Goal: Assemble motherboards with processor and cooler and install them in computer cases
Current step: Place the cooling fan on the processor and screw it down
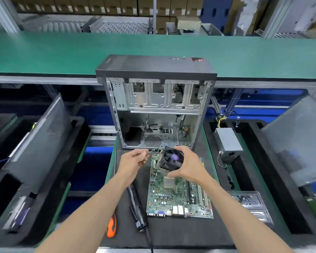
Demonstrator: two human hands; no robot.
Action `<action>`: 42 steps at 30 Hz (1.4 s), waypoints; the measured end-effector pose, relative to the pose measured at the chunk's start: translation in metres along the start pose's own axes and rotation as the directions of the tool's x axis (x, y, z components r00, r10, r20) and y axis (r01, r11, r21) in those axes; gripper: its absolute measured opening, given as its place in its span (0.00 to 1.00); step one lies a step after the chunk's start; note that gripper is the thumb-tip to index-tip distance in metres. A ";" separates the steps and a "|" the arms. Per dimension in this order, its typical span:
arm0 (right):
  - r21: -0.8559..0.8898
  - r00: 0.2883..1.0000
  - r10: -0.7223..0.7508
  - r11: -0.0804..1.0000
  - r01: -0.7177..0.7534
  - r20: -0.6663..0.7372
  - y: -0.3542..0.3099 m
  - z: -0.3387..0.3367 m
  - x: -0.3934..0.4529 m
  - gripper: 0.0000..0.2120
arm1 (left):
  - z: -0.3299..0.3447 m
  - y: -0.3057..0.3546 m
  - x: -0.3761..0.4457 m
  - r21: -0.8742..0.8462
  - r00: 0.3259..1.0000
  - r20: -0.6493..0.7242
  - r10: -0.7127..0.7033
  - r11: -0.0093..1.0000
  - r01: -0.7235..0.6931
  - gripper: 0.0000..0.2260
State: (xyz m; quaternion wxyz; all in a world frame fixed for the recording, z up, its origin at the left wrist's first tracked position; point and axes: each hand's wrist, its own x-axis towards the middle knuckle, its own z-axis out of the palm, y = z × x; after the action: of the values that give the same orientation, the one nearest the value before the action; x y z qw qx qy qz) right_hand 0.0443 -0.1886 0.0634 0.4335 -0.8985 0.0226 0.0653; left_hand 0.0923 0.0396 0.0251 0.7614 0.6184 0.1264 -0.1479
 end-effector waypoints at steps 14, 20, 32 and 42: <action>-0.349 0.997 -0.001 0.937 0.026 0.073 0.014 0.003 -0.008 0.47 | 0.005 -0.013 0.011 0.829 0.958 0.195 0.210 0.488 -0.275 0.01; -0.472 0.987 -0.048 0.874 0.115 0.152 0.013 0.013 -0.008 0.46 | -0.005 -0.029 0.011 0.828 0.960 0.229 0.163 0.485 -0.280 0.05; -0.553 0.984 -0.074 0.819 0.153 0.161 0.015 0.018 -0.004 0.45 | -0.010 -0.038 0.018 0.787 0.979 0.178 0.097 0.584 -0.200 0.11; -0.538 0.985 -0.059 0.831 0.138 0.161 0.012 0.019 -0.004 0.45 | -0.008 -0.038 0.018 0.804 0.977 0.190 0.095 0.556 -0.211 0.12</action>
State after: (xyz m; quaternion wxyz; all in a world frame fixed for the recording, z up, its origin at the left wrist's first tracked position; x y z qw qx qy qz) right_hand 0.0375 -0.1818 0.0429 0.1619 -0.9781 -0.0734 0.1084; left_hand 0.0941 0.0392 -0.0174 0.4045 0.8984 -0.0585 -0.1611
